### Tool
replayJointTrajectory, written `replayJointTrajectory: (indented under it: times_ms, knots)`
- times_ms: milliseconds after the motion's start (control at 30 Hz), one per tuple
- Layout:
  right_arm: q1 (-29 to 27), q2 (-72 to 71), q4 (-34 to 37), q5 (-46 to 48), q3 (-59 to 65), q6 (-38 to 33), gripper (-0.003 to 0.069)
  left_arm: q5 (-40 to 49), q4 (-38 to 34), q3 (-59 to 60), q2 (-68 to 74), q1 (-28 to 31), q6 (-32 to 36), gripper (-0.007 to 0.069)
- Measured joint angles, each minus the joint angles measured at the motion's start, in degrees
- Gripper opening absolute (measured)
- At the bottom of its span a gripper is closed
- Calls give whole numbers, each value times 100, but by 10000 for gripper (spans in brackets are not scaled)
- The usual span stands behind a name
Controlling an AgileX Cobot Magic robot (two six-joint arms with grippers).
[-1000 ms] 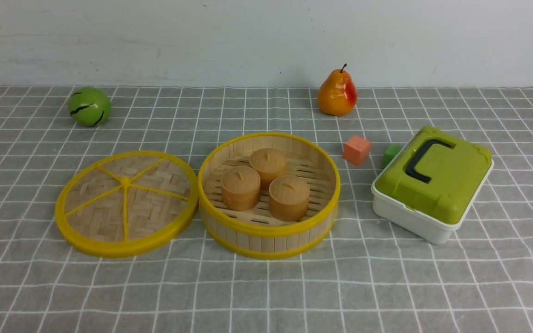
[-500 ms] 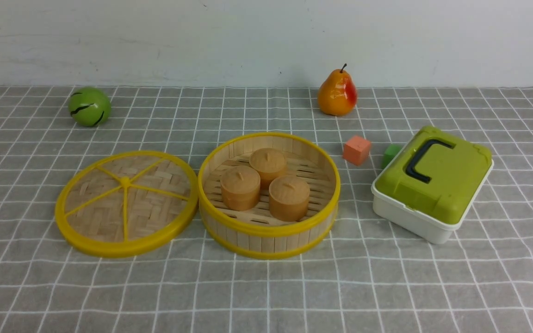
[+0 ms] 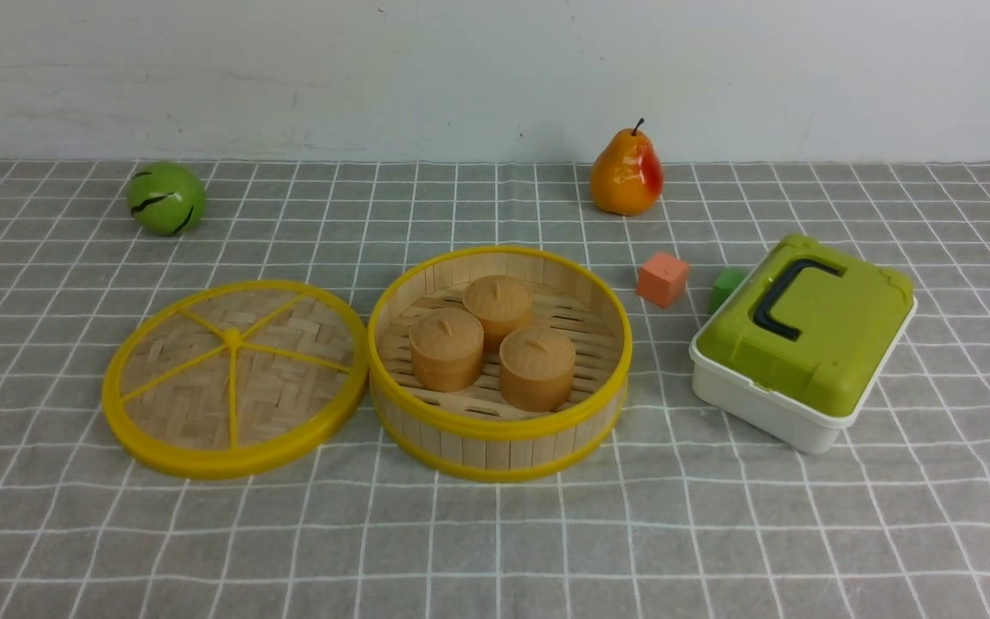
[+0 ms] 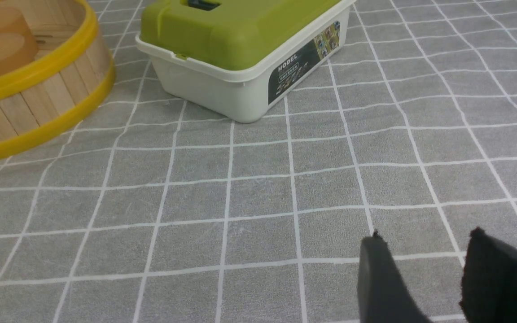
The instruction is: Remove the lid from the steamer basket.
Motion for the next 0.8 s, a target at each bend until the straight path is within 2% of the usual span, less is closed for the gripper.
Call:
replayJointTrajectory:
  times_ms: [800]
  knots:
    - [0,0,0,0,0,0,241,0,15,0,0,0,0,29]
